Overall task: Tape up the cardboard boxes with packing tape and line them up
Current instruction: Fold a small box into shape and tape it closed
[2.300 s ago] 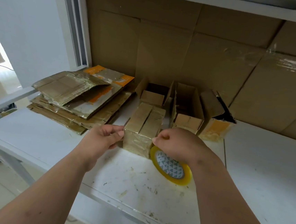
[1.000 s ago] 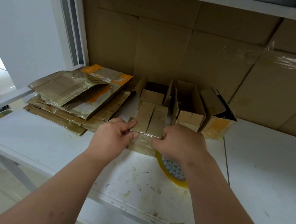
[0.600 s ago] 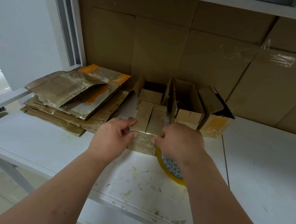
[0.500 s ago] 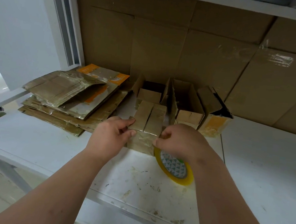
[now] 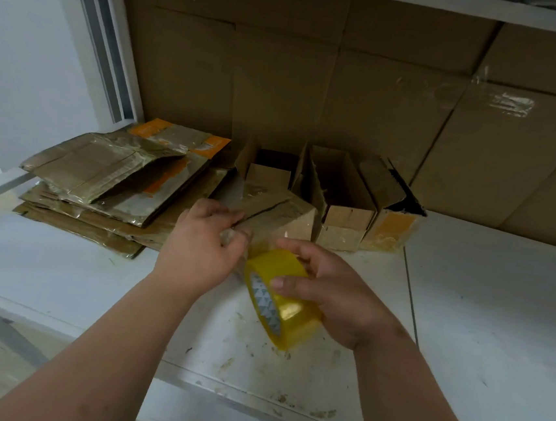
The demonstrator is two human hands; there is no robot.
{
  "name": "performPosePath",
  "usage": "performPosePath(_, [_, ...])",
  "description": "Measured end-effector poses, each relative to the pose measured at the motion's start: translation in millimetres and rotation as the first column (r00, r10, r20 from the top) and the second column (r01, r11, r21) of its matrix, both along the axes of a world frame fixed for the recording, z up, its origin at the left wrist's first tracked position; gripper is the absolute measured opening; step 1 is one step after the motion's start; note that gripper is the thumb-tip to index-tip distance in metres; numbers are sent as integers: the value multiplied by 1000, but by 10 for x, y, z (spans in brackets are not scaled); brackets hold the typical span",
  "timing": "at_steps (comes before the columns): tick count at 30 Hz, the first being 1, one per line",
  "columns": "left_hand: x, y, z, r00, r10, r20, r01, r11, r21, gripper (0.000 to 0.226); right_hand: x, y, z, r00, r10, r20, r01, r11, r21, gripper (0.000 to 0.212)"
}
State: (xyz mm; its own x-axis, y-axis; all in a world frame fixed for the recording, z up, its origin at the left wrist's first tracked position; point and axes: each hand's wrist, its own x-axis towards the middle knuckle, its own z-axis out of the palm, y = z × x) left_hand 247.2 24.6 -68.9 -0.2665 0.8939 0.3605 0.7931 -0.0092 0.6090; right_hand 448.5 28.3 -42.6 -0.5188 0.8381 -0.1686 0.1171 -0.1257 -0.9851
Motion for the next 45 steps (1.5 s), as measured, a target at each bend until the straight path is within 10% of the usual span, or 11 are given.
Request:
performPosePath(6, [-103,31,158,996,-92,-15,88,976,-199,74,-23,5,-166,976,17,-216,-48,989,-139,68])
performPosePath(15, [-106,34,60,992,-124,-24,120,985,-127,56,62,12,-247,997,57,-49,-61,994,-94,57])
performPosePath(33, [16,30,159,991,-95,-97,65,957,-283,55,299,-172,-331,962,197,-189,-214,974,-73,35])
performPosePath(38, [135,-89,75,958,32,285,31,977,-213,56,346,-105,-322,973,199,-116,-204,978,-36,38])
performPosePath(45, [294,-345,-92,492,280,824,-182,959,-217,41,422,-98,-317,976,216,-43,-216,976,-2,40])
